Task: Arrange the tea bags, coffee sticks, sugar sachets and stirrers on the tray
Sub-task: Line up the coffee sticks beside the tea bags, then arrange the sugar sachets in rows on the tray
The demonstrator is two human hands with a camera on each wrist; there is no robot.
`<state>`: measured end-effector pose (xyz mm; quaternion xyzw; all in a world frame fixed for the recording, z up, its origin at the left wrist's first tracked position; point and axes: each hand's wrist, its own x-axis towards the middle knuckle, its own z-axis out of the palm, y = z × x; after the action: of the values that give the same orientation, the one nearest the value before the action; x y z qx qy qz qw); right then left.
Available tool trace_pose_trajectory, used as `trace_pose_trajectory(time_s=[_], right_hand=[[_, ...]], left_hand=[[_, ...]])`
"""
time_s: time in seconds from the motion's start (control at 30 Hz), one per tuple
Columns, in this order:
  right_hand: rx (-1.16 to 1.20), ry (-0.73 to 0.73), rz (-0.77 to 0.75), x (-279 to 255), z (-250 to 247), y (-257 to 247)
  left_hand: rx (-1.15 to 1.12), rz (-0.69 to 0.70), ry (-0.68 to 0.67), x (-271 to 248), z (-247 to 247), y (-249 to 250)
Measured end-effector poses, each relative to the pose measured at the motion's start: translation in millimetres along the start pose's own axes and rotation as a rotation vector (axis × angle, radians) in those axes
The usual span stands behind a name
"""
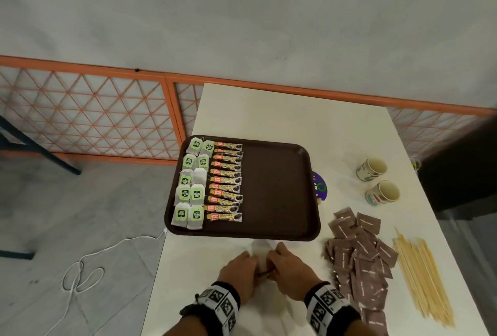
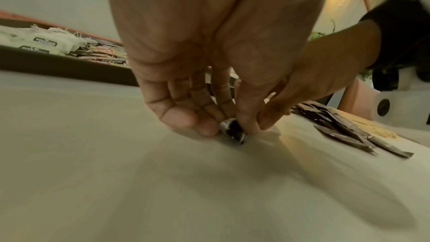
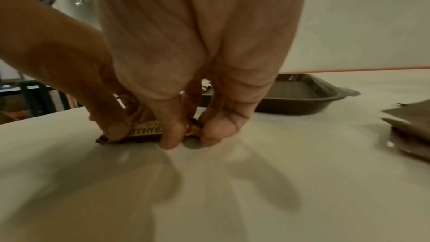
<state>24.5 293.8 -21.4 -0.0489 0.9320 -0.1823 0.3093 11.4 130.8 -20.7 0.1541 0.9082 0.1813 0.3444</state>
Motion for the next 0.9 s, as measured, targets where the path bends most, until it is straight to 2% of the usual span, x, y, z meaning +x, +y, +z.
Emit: trace_pose_trajectory(time_s=[0.07,0.13,0.27,0.3,0.37,0.47,0.53,0.6,0.67,0.73,0.83,0.9], right_hand=[[0.040,-0.007,-0.017,-0.8,-2.8,-5.0],[0.184,0.045,0.009,-1.5,-7.2,-7.9],[0.511,0.164,0.133,-4.5,-24.6,-24.3],[0.572,0.163,0.107,-4.4,-27.7,-33.4],[0.660,0.166,0.027,-3.6,-33.0,-50.9],[0.744,0.142,0.000,3.1,-43.7,-66.7],[0.749,0.038,-0.016,9.0,-51.1,-71.6],[0.643,-0.093,-0.060,16.5,-56.5,-76.0],[0.563,-0.138,-0.093,24.6,-59.4,-81.7],[0.576,-0.066,-0.070,34.9,-59.2,-86.3],[0.671,0.064,0.028,53.4,-55.5,-86.9],[0.679,0.112,0.090,66.2,-53.6,-85.8]], left_hand=[[0.000,-0.041,-0.058,-4.4,-0.7,-3.4],[-0.117,-0.089,-0.063,-7.8,-5.3,-7.9],[-0.796,-0.185,0.043,-14.7,-20.3,-20.0],[-0.939,-0.184,0.056,-18.3,-26.8,-19.1],[-1.077,-0.164,0.100,-24.8,-38.0,-14.4],[-1.114,-0.186,0.138,-32.4,-54.4,-17.6],[-1.105,-0.208,0.182,-35.3,-68.5,-32.4],[-1.166,-0.181,0.250,-36.3,-83.7,-49.2],[-1.190,-0.138,0.294,-34.7,-96.3,-62.9],[-1.201,-0.152,0.329,-29.1,-102.7,-75.3],[-1.257,-0.245,0.376,-21.3,-106.2,-92.6],[-1.210,-0.302,0.414,-20.1,-105.5,-104.2]])
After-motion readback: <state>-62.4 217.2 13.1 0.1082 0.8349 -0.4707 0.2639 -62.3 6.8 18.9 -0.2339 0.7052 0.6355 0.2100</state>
